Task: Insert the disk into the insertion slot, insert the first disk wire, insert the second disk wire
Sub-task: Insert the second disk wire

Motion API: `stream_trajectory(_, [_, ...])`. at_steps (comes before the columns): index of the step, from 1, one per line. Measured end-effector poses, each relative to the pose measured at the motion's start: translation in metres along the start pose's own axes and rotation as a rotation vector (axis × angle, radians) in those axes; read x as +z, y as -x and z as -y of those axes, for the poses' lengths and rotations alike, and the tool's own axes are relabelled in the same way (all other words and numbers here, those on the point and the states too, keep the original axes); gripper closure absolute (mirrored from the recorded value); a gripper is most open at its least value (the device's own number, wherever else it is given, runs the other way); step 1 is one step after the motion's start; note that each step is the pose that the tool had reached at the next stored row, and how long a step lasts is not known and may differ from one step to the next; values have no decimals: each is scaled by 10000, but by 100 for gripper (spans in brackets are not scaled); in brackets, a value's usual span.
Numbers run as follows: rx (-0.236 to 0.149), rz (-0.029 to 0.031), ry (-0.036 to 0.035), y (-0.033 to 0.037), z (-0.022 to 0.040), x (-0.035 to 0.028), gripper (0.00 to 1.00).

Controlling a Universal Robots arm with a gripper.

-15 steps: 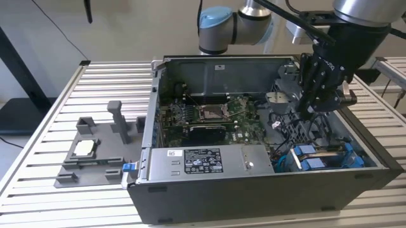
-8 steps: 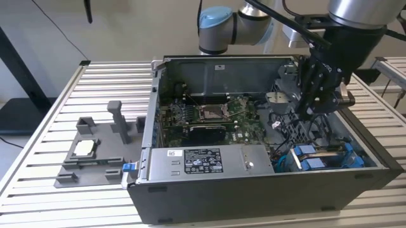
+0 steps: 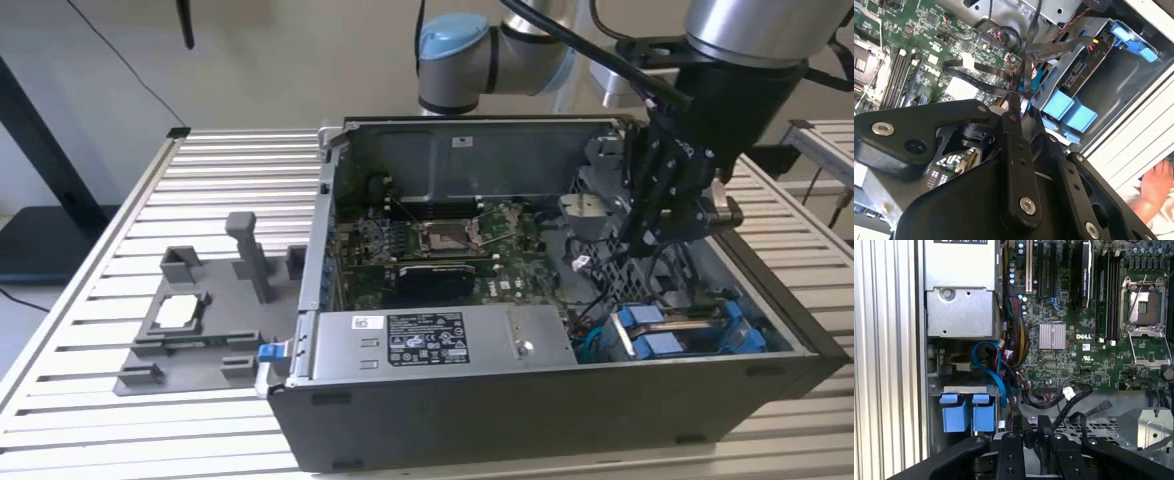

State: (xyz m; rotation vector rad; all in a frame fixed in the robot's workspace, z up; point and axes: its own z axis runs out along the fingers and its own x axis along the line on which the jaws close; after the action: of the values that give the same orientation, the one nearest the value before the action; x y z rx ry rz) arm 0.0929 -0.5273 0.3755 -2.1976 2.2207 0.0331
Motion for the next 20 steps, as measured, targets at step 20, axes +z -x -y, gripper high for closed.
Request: stream_trajectory(20, [6,-57,178,-43,61,7,84])
